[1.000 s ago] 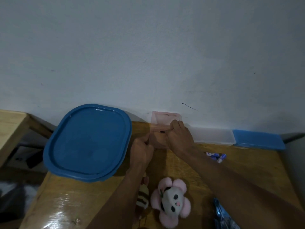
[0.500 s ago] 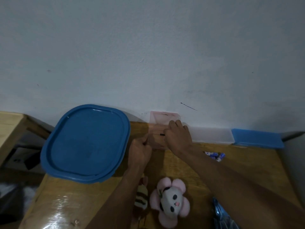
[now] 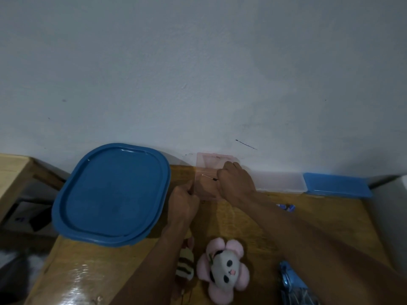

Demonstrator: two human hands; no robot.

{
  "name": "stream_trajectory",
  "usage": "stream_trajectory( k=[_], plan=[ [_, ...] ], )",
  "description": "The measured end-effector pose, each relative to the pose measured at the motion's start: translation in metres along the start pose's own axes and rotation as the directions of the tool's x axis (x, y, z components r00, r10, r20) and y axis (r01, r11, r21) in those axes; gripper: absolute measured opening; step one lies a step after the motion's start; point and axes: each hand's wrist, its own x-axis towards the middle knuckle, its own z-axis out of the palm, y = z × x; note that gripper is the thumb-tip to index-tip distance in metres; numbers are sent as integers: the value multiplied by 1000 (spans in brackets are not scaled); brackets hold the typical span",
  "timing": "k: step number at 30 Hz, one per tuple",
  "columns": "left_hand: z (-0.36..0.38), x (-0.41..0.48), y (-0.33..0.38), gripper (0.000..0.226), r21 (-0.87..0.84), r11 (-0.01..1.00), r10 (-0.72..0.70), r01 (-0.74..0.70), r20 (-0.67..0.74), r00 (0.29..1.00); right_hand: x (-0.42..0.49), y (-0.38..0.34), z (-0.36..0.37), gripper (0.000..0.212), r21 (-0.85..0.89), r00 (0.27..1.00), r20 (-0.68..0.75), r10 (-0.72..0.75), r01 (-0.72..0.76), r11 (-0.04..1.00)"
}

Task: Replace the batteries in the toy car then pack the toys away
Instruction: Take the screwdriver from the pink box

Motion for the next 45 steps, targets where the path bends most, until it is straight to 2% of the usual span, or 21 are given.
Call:
stream_trajectory(
  k=[9,13,16,18,21,24,28,38,41,45],
  plan=[
    [0,-5,-3,17,61,998,28,-28,1,1000,-9,7,-6,21,42,1000,-13,-10,11,999],
    [4,-7,-5,27,248,963,121,-102,-64,991,-19,8,-14,20,86,1000,-12,17,-16,996],
    [5,-16,2,16,407,904,184,-130,-97,978,-34,11,-19,18,154,998,-10,66,-64,986],
    [4,-26,11,16,422,889,225,-179,-60,973,-48,15,-22,17,216,995,-22,98,-91,972],
    [0,-48,33,36,361,885,287,-293,73,955,-72,23,-32,26,331,985,-22,172,-156,931],
    [5,-75,48,46,337,869,347,-361,104,932,-100,39,-34,25,386,966,-48,256,-218,897],
    [30,-116,59,48,312,843,408,-439,161,899,-146,66,-33,18,450,942,-28,335,-287,845],
    [101,-228,69,47,364,828,341,-426,275,899,-275,120,-17,11,483,914,20,405,-364,796],
    [120,-252,66,57,427,824,262,-374,299,918,-310,131,-11,16,493,902,51,428,-395,775],
    [144,-276,65,79,534,782,125,-321,370,921,-350,142,-9,18,471,896,96,434,-425,773]
  ],
)
